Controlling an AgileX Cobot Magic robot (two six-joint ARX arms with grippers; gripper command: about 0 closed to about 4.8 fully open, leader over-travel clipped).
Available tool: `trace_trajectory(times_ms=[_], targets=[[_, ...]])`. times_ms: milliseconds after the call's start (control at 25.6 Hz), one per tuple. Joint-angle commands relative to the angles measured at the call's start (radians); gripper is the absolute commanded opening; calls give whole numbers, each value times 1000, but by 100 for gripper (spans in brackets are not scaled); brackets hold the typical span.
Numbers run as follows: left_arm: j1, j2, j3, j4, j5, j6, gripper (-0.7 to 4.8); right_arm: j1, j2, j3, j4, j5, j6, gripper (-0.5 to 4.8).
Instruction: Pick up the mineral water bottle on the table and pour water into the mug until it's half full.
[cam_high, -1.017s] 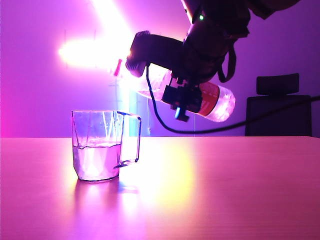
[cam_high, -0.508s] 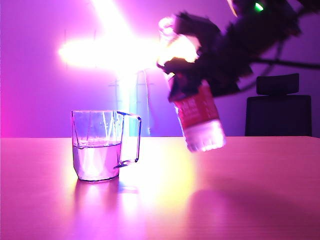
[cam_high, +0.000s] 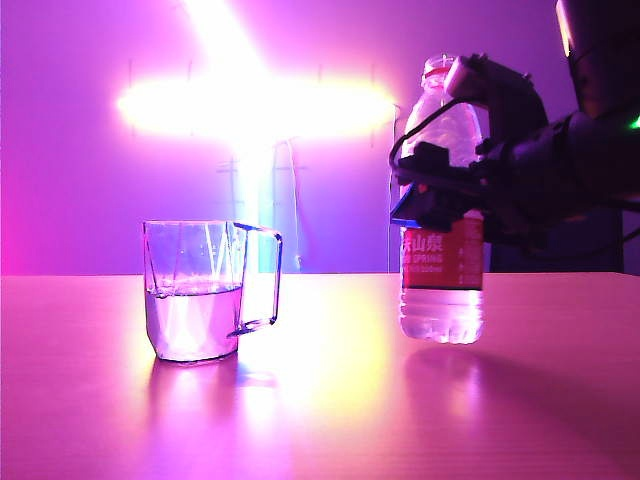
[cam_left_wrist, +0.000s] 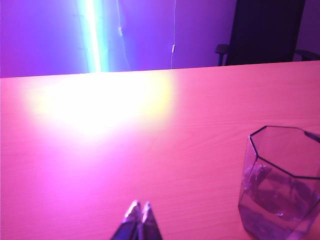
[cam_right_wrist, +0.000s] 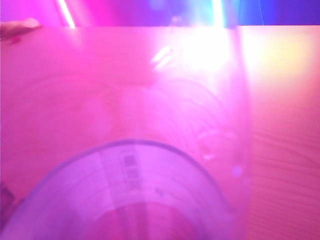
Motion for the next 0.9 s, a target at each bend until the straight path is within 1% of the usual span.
trace_trajectory(times_ms=[39, 78, 117, 235, 391, 547, 821, 899], targets=[[1, 0, 4, 6, 4, -3, -2, 1, 32, 5, 98, 1, 6, 330], [1, 0, 4, 6, 4, -3, -2, 1, 32, 5, 93, 1, 6, 364], [1, 0, 4, 6, 4, -3, -2, 1, 32, 5, 90, 1, 6, 383], [1, 0, 4, 6, 4, -3, -2, 1, 32, -5, 90, 1, 5, 383], [0, 0, 4, 6, 4, -3, -2, 2, 11, -54, 104, -2, 6, 424], [1, 0, 4, 6, 4, -3, -2, 2, -29, -100, 104, -4, 6, 479], [1, 0, 4, 6, 4, -3, -2, 10, -85, -138, 89, -50, 7, 479], [1, 0, 4, 6, 3, -3, -2, 11, -111, -156, 81, -49, 8, 479]])
